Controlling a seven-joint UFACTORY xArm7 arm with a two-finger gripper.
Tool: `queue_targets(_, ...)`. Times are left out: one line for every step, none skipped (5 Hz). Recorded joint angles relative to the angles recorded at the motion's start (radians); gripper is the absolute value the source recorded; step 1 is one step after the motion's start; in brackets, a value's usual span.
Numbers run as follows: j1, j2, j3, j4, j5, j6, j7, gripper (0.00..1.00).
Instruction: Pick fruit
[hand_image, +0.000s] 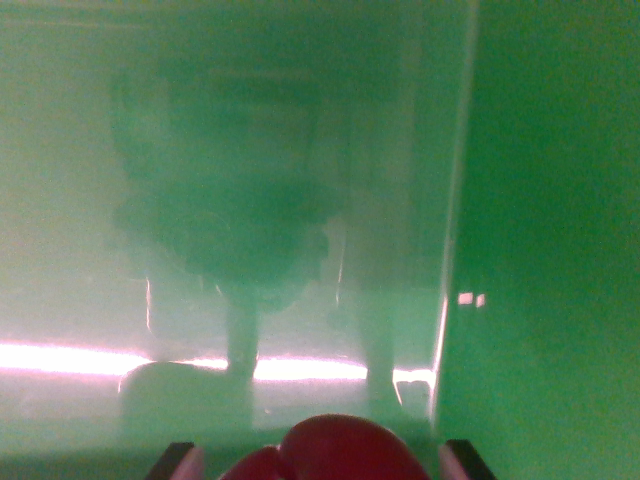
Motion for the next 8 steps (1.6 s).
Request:
queue_targets(0.0,0.0,0.0,0.0,0.0,0.0,0.0,1.0)
queue_targets(0.0008,-0.022,0.001,0.023,0.0035,0.045,-0.008,1.0)
queue_targets(0.0008,-0.022,0.001,0.023,0.0035,0.045,-0.008,1.0)
queue_targets(0.0017,-0.047,0.003,0.047,0.0072,0.093,-0.016,1.0)
queue_targets(0.0017,-0.047,0.003,0.047,0.0072,0.093,-0.016,1.0)
queue_targets(0.0026,-0.069,0.004,0.071,0.0107,0.138,-0.025,1.0)
queue_targets(0.0026,-0.069,0.004,0.071,0.0107,0.138,-0.025,1.0)
queue_targets(0.0034,-0.091,0.005,0.093,0.0141,0.182,-0.032,1.0)
